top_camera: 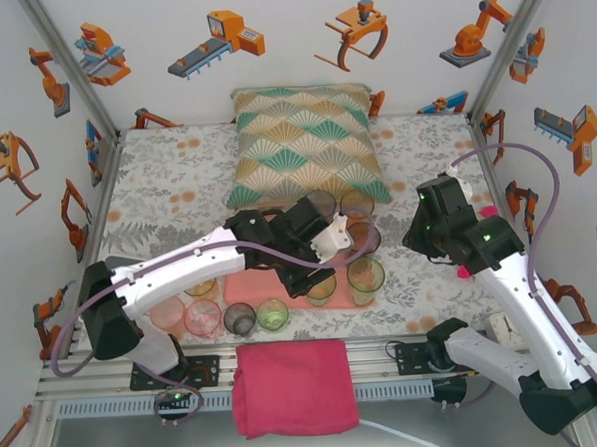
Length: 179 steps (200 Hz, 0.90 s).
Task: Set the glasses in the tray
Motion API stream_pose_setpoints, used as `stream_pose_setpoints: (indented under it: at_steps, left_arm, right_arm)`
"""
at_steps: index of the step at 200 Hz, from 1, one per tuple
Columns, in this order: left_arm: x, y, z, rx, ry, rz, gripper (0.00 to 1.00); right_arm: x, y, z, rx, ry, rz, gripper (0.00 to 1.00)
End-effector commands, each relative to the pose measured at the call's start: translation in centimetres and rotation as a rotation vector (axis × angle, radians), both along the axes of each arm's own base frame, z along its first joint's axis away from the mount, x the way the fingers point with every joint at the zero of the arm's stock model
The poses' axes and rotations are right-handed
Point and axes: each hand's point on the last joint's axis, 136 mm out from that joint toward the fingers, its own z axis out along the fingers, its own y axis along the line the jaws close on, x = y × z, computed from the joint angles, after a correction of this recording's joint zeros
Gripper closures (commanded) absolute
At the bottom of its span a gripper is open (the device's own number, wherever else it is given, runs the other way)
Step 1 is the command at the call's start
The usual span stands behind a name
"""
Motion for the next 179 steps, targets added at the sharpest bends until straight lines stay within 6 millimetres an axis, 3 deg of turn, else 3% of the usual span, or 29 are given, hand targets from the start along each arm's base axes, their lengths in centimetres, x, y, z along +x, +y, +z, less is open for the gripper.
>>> stream_pose_setpoints:
  at_steps: [1, 92, 135, 179]
  left_arm:
    - [-0.3, 2.2, 1.0, 0.0, -0.021, -0.023, 0.4]
    - [8.0, 13.4, 4.0, -0.117, 0.009, 0.427, 0.34]
    - [10.2, 18.5, 4.3, -0.143, 0.027, 0.59, 0.3]
    - [12.1, 22.4, 3.6, -0.18, 0.037, 0.691, 0.24]
  right_arm:
    - [0.4, 0.1, 1.0, 0.016, -0.029, 0.001, 0.7]
    - [1.3, 0.9, 0.9, 0.028, -0.027, 0.018, 0.7]
    - [1.2, 0.8, 1.7, 0.03, -0.051, 0.021, 0.7]
    - [1.6, 1.0, 1.4, 0.03, -0.057, 0.026, 0.7]
